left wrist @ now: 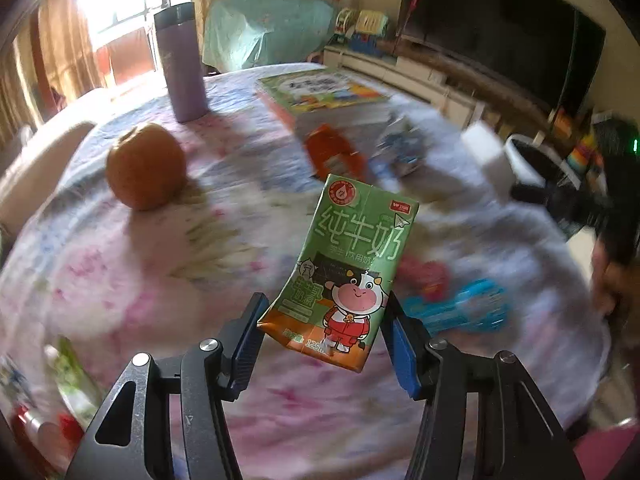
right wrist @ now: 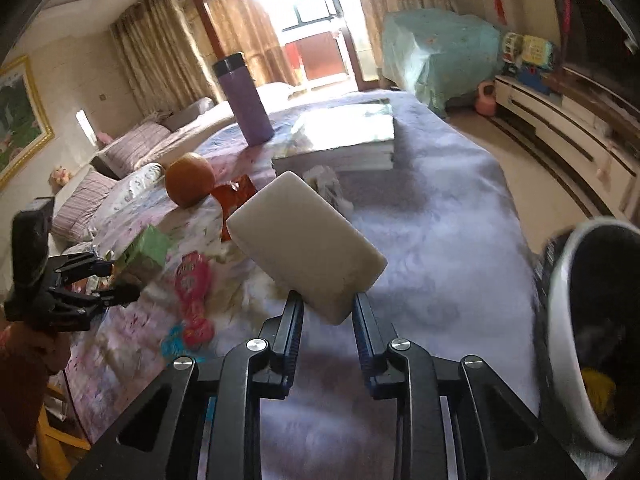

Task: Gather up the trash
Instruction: 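Grasp the green milk carton with left tool while right tool grasps the foam block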

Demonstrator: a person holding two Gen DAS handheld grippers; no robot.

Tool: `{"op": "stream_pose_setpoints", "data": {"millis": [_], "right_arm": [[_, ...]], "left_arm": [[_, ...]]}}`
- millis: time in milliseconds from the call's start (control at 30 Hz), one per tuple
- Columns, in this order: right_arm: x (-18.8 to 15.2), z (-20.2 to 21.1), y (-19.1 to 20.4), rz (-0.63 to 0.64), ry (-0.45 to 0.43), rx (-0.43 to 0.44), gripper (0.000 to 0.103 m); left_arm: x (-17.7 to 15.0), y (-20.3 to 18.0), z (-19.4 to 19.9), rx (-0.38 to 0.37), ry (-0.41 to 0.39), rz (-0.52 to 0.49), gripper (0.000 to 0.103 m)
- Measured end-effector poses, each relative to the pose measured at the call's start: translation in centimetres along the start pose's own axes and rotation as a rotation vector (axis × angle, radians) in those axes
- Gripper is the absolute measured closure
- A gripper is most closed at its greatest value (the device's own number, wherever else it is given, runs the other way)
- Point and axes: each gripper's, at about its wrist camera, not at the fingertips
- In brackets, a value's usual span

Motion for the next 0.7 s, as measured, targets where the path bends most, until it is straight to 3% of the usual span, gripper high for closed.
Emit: {"op": "stream_pose_setpoints", "data": {"millis": [67, 133, 233, 333, 367, 500, 700], "right_arm": [[-0.9, 0.5, -0.3, -0.029, 0.044, -0.043, 0.078], [-1.7, 0.9, -0.5, -0.056, 0.072, -0.020, 0.077], [-2.5, 1.4, -0.2, -0.042, 0.085, 0.008, 0.069], [-2.6, 2.1, 0.2, 0.024, 0.045, -0.002, 0.031], [-2.5, 2.2, 0.4, 0.049, 0.027, -0.009, 0.027], [-2.0, 2.2, 1.1, 0.146, -0.013, 0.019, 0.024], [-1.6, -0.7, 2.9, 0.294, 0.018, 0.039, 0.021]], "left_arm": [[-0.3, -1.0, 0.1, -0.039, -0.011, 0.031, 0.048], [-0.6, -1.7, 0.0, -0.073, -0.008, 0.049, 0.048], [-1.0, -2.9, -1.5, -0.068, 0.009, 0.052, 0.048], [-1.2, -3.6, -2.6, -0.039, 0.029, 0.058, 0.048], [-1.3, -3.8, -2.9, -0.028, 0.029, 0.059, 0.048], [-1.6, -4.3, -2.9, -0.005, -0.004, 0.075, 0.047], [-2.3, -4.7, -3.0, 0.007, -0.018, 0.076, 0.047]]}}
Point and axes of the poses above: each gripper's, at about its wrist camera, not at the fingertips, and z roughly against the way its jaws point, y to its left, x to its top, and after that the axes turned 9 degrees about -x, right-handed
